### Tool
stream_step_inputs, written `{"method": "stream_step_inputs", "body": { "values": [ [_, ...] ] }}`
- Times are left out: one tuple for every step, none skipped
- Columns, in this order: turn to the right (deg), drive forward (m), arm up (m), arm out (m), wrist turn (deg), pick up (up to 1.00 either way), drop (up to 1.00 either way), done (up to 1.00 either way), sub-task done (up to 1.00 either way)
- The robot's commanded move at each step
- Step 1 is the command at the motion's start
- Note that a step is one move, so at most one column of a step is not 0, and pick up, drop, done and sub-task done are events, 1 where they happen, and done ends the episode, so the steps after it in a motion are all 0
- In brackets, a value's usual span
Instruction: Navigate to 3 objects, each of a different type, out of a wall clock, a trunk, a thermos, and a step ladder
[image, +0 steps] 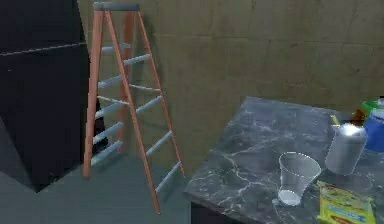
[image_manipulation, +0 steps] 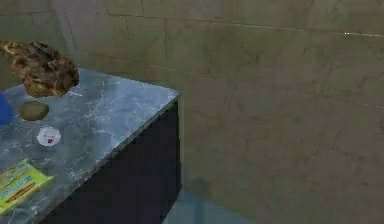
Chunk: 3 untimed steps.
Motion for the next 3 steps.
{"method": "stream_step_inputs", "body": {
  "values": [
    [-45.0, 0.0, 0.0, 0.0, 0.0, 0.0, 0.0, 0.0, 0.0],
    [-12.0, 0.0, 0.0, 0.0, 0.0, 0.0, 0.0, 0.0, 0.0],
    [0.0, 0.15, 0.0, 0.0, 0.0, 0.0, 0.0, 0.0, 0.0]
  ]
}}
